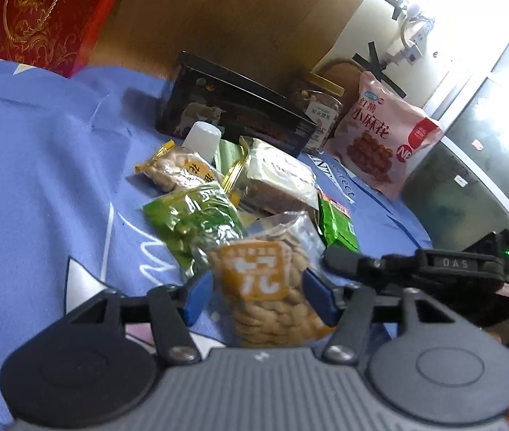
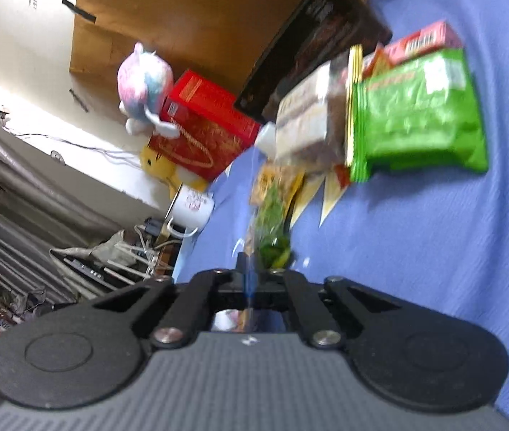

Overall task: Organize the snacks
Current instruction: 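Grasp the seed bag with the left tool while the right tool grasps a small nut bag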

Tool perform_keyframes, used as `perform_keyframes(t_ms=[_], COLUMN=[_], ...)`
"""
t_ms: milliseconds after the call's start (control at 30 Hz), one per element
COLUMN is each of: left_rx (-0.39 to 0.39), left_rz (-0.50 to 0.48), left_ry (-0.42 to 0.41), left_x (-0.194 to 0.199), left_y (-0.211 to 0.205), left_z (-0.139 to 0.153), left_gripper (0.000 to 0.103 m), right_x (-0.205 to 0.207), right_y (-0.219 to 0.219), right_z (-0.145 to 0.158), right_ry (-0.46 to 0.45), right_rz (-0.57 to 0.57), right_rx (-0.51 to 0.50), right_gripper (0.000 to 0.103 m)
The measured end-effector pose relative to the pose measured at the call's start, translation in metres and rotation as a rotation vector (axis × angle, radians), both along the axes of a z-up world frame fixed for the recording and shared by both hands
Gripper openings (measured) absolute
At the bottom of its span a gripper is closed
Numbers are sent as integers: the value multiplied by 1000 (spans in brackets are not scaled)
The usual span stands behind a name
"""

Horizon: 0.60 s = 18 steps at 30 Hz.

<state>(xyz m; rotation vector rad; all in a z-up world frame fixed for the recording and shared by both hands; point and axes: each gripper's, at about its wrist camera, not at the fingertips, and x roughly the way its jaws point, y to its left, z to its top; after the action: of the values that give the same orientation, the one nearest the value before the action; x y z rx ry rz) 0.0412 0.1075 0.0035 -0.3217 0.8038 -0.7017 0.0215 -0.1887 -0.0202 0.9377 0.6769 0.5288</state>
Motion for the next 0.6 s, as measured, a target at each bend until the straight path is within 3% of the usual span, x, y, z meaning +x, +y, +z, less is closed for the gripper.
perform_keyframes(t_ms=[300, 500, 533, 567, 600], left_rx=[42, 48, 50, 48, 42], left_rz=[-40, -44, -39, -42, -49], left_ry=[35, 26, 22, 25, 33], left_x=[-8, -8, -7, -5, -3], left_y=[-10, -13, -14, -16, -16], left_z=[-8, -10, -10, -11, -12], left_gripper=[56, 47, 43, 35, 35], right_x=[0, 0, 0, 0, 0], right_y=[3, -4, -5, -5, -2], right_z=[-7, -12, -12, -13, -14], right_ry=[18, 29, 33, 37, 40], right_rz=[0, 4, 7, 18, 51], right_rx=[-149, -131, -121, -107, -94], right_gripper=[8, 11, 15, 26, 34])
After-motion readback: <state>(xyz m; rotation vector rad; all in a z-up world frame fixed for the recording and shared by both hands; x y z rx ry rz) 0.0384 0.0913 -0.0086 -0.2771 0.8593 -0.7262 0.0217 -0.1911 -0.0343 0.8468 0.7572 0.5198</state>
